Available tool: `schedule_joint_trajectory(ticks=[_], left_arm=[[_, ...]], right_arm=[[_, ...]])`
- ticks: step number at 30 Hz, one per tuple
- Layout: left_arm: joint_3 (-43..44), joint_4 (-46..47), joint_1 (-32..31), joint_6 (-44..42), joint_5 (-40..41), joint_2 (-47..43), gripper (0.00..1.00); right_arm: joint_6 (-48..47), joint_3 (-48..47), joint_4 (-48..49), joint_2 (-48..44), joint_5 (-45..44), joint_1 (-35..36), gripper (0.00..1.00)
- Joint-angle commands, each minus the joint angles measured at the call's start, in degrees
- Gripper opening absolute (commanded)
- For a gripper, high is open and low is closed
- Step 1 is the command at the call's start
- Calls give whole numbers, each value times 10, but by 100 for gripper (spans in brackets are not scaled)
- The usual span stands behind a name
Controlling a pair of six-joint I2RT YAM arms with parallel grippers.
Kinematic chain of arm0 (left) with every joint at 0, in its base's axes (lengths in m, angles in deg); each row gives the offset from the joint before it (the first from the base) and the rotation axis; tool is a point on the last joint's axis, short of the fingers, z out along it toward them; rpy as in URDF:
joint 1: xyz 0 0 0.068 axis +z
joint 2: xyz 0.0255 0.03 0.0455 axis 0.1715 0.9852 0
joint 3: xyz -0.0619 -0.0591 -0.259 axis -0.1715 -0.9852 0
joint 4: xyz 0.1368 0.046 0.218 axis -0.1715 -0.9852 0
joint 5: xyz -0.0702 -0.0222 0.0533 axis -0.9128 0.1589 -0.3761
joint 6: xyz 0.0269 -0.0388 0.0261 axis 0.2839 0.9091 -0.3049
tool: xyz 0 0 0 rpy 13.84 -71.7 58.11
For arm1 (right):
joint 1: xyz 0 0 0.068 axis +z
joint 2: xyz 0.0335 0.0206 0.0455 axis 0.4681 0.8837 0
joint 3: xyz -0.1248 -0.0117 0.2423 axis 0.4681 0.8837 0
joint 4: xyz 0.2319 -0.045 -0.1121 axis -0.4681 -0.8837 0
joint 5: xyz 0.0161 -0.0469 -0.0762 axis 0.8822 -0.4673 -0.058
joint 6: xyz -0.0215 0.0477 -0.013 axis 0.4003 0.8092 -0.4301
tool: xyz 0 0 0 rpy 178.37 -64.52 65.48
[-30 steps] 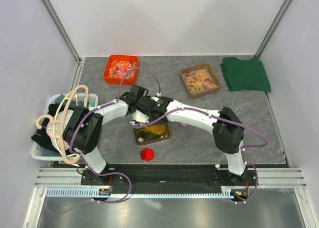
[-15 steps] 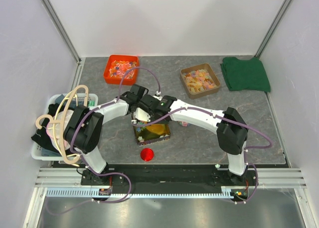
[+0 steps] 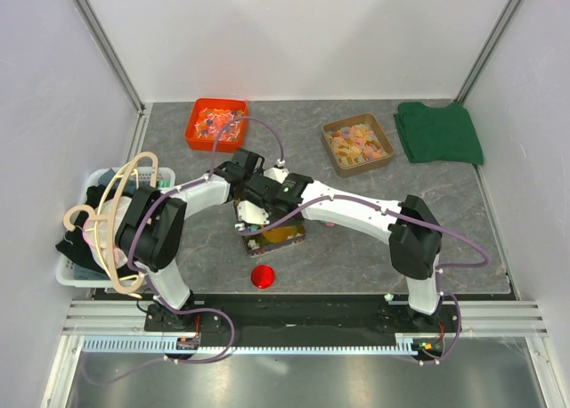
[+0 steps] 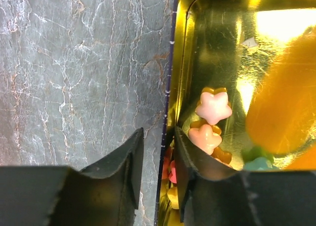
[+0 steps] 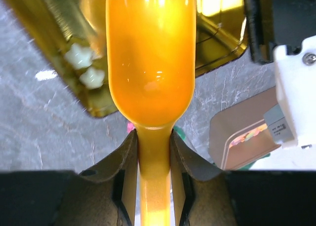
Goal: Pack the candies
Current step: Scoop the fake candies from the storage box.
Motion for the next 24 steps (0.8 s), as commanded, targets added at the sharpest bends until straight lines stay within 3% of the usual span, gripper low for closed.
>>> schedule_joint_trajectory(ticks=[1, 7, 14, 24], left_arm=[[-9, -26, 7, 13, 25, 24, 28], [-14, -27, 7, 22, 22, 17, 11], [-22, -18, 7, 36, 35, 7, 2], [-35, 39, 8, 67, 110, -38, 2]], right_arm=[[-23, -32, -63, 7, -17, 9, 0], [-30, -49, -104, 36, -50, 11, 0], [-16, -97, -112, 80, -94, 9, 0], [3, -164, -132, 127, -96, 13, 0]])
